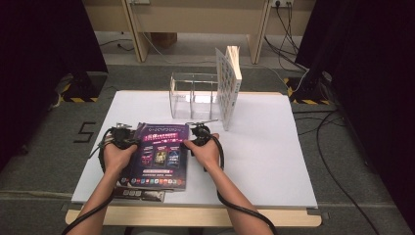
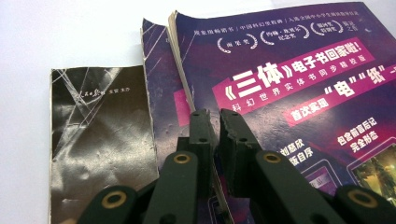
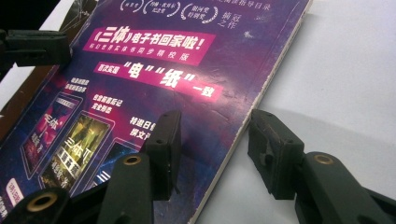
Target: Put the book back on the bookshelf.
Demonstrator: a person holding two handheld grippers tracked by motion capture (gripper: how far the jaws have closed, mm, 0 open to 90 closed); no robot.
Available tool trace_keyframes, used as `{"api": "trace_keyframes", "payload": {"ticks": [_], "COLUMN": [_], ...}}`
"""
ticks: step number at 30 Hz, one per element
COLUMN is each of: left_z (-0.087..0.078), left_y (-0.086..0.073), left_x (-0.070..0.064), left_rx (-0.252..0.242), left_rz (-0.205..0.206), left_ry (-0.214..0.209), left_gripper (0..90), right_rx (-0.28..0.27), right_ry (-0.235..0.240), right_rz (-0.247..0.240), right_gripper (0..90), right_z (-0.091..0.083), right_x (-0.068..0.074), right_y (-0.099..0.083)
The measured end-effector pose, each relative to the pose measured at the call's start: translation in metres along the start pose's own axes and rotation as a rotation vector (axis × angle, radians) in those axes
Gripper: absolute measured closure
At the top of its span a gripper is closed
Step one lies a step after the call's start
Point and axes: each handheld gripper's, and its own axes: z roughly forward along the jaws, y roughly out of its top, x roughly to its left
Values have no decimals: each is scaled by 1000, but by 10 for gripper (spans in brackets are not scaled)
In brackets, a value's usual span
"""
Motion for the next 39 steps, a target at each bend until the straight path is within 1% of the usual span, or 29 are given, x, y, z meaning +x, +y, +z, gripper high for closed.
{"api": "trace_keyframes", "payload": {"ticks": [2,5,6,7,8,9,12,14,15,16,17,19,20,22,23,27,30,31,33,37,38,39], "left_z": [0,0,0,0,0,0,-1,-3,-3,-4,-5,-4,-4,-6,-6,-4,-1,-1,-1,-1,-1,-1], "left_y": [0,0,0,0,0,-1,-1,-1,-1,-1,0,-1,-1,-2,-2,-4,-5,-5,-5,-4,-4,-4], "left_x": [-1,-2,-1,-1,0,1,2,2,2,2,2,3,3,3,4,2,2,2,2,2,2,2], "left_rx": [1,-1,-3,-2,-4,-5,-11,-18,-26,-30,-28,-28,-32,-30,-30,-26,-17,-17,-17,-10,-9,-10], "left_rz": [1,5,1,-3,-18,-28,-58,-63,-70,-75,-71,-80,-88,-81,-79,-78,-79,-80,-80,-71,-71,-71], "left_ry": [0,8,5,1,-4,-12,-25,-23,-27,-26,-22,-33,-35,-33,-38,-41,-45,-45,-45,-43,-44,-46], "left_gripper": [824,821,821,820,820,810,789,783,778,768,749,732,725,724,722,719,717,716,716,718,717,717], "right_rx": [2,4,5,-1,-10,-9,-31,-38,-37,-40,-42,-41,-43,-39,-45,-48,-50,-55,-54,-65,-63,-74], "right_ry": [1,4,6,11,10,3,-19,-25,-25,-24,-29,-44,-43,-41,-46,-51,-56,-55,-50,-49,-49,-45], "right_rz": [-4,9,38,37,35,33,45,43,57,49,43,46,51,62,50,59,73,70,85,78,86,82], "right_gripper": [542,540,541,547,547,546,541,535,532,531,531,530,527,524,523,511,505,504,501,493,493,494], "right_z": [0,1,1,1,2,2,3,4,4,5,7,10,12,14,16,23,25,27,28,30,30,32], "right_x": [0,-1,-1,-3,-4,-6,-9,-11,-10,-11,-12,-14,-15,-16,-17,-19,-21,-23,-24,-26,-27,-28], "right_y": [1,2,2,4,5,7,15,22,25,28,30,35,37,41,42,48,50,50,52,55,56,56]}}
